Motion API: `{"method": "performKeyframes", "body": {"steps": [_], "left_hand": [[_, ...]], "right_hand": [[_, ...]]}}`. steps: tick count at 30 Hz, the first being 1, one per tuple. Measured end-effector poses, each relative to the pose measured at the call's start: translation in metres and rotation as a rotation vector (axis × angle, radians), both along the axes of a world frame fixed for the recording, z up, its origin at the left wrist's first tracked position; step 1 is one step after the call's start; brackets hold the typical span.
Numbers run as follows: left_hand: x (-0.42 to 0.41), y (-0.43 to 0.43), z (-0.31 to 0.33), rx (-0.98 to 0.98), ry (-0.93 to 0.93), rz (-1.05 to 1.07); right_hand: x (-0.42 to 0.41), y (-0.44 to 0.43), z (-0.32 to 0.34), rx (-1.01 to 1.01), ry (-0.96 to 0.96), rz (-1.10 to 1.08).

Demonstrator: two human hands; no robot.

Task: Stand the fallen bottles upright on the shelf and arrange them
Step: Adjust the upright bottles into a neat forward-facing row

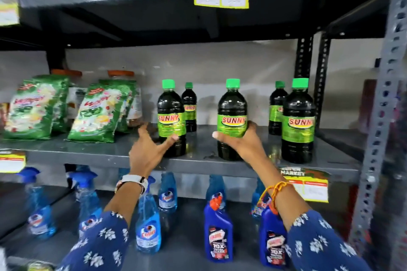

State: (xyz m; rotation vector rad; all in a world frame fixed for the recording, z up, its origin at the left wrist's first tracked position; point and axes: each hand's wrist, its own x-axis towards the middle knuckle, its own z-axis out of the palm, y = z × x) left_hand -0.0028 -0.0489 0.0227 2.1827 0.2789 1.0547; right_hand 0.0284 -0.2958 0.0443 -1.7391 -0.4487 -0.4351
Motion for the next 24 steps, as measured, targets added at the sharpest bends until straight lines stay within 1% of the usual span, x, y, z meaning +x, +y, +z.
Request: {"method": "performKeyframes", "body": {"steps": [2, 4, 6, 8, 14, 24], "left_hand": [[0.0056, 0.0021, -0.0032, 0.102, 0.039, 0.046], [0.0072, 0.0023, -0.0043, 0.196, 0.046, 0.047], [0.0072, 0.0031, -0.0058, 0.297, 0.026, 0.052], [0.0071, 0.0027, -0.0072, 0.352, -0.021, 0.073], [0.008, 0.004, -0.0087, 0.399, -0.073, 0.074], [0.0076, 0.0064, -0.009, 0.397, -0.07, 0.051]], "right_hand": [[0.005, -0.0017, -0.0032, -0.052, 0.012, -0.04], [0.0079, -0.0044, -0.0021, -0.099, -0.001, -0.044], [0.0096, -0.0049, -0.0023, -0.135, -0.017, -0.029], [0.0091, -0.005, -0.0031, -0.153, -0.024, -0.039], [0.0073, -0.0028, -0.0037, -0.183, -0.027, -0.098], [0.004, -0.0031, -0.0037, -0.21, -0.052, -0.116]]}}
